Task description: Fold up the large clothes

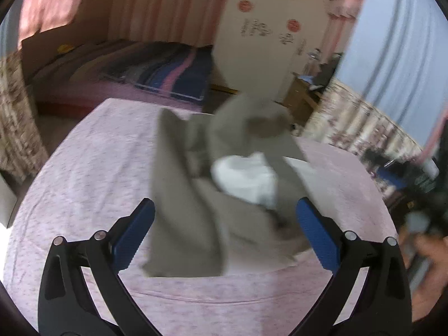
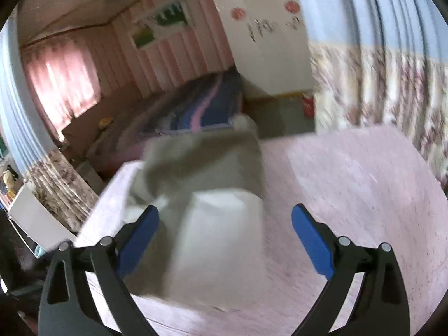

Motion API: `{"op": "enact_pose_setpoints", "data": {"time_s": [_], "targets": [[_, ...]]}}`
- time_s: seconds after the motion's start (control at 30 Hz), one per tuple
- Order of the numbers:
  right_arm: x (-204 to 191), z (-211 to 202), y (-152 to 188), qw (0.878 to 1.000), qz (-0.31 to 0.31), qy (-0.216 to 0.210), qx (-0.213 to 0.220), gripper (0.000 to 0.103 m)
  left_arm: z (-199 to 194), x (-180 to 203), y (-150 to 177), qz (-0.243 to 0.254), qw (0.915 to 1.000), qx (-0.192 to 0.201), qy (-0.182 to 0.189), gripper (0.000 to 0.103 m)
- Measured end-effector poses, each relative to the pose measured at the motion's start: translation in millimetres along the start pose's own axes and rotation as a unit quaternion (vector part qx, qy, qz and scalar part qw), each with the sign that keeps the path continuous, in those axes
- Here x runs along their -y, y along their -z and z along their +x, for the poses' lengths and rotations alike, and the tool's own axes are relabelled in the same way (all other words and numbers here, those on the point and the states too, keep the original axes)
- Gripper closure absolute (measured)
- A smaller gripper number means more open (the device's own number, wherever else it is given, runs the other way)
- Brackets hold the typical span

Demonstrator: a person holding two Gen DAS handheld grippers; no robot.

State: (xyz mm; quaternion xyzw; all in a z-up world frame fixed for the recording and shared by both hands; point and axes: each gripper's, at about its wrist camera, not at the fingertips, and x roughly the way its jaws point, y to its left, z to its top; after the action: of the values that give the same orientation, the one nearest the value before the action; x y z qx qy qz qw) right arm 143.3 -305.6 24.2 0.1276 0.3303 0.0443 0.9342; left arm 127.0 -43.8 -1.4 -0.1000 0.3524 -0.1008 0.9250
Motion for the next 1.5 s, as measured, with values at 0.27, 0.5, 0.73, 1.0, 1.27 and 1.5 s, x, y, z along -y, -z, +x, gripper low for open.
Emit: {"op": "enact_pose_setpoints", "data": {"time_s": [0.27,0.5,0.73,1.0,1.27,1.5], "targets": [[41.6,26.7,41.4,0.999,0.008,0.011,-0.039,0.007,40.7,47.5,9.8,0.074,0.9956,-0.005,-0.056,0.007],[35.8,31.3,46.9,0.999,-0.009,-0.009,-0.053,0.007,67.9,20.9,12.4,0.068,0.9974,-0.025,-0.004,0.088],[-4.4,32.2,40.1,0.997,-0.062,-0.036,-0.036,0.007,13.0,-5.8,1.2,0.103,0.9935,0.023,-0.045,0.090],[-49.6,83.2,83.7,0.985,-0.158,-0.023,-0.064,0.005,51.1,-83.9,43.5,0.040,0.9963,-0.032,-0.070,0.078],[-55.6,89.6,100.5,0.980,-0.193,0.013,-0.056,0.003,63.3,-94.8,70.1,0.031,0.9961,-0.025,-0.079,0.074],[-59.4,39.8,58.2,0.982,-0.187,0.000,0.015,0.002,16.4,-91.3,40.3,0.039,0.9962,0.019,-0.076,0.016]]}}
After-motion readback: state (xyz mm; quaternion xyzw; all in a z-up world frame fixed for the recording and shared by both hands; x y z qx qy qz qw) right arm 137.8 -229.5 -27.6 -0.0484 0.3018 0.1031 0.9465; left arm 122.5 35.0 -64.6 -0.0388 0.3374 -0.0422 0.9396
